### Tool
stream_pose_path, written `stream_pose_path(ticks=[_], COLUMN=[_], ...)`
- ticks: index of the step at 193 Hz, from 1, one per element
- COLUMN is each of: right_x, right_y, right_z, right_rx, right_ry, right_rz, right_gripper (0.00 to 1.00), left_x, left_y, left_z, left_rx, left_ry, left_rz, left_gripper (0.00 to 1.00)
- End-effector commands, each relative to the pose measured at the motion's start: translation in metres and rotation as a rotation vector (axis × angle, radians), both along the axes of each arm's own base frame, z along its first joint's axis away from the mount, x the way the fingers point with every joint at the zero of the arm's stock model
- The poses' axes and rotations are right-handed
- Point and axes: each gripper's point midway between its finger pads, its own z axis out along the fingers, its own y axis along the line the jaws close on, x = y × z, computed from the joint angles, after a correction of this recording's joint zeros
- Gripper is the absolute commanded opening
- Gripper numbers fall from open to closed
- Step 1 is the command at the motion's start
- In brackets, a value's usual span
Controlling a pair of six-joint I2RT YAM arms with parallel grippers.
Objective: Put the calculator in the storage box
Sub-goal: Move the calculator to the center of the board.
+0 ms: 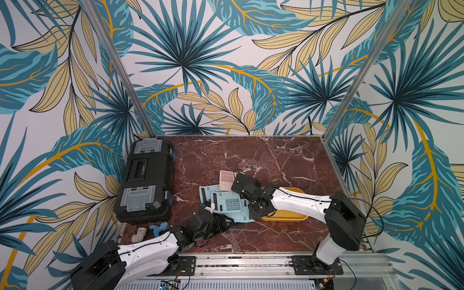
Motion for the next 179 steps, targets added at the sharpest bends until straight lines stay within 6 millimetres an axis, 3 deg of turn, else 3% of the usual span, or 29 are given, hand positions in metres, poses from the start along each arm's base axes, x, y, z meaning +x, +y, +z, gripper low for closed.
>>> stream_pose_path(ticks=[1,54,77,113,144,179], right_x=[0.01,0.049,0.075,0.098,0.096,0.071], right_y=[0.024,0.037,0.034,0.028,0.003,-0.03], right_z=[-0.015,-0.013,-0.009,-0.009,-0.008,-0.008], right_rx=[0.036,0.082,0.13,0.174,0.129,0.033], right_ry=[0.012,0.005,0.007,0.022,0.049,0.076], right_rz=[0.076,0.092,0.065,0.029,-0.034,-0.08], right_gripper=[0.0,0.0,0.0,0.0,0.0,0.0], left_x=[0.032,0.08,0.105,0.146,0.169,0.162], left_y=[-0.009,0.009,0.008,0.003,0.007,0.013], left_z=[0.033,0.038,0.049,0.051,0.046,0.045], left_rx=[-0.018,0.029,0.031,0.038,0.021,0.043], left_ry=[-0.129,-0.186,-0.206,-0.198,-0.179,-0.17], left_rz=[0.07,0.169,0.174,0.148,0.144,0.141], left_gripper=[0.86,0.86,0.86,0.86,0.86,0.86])
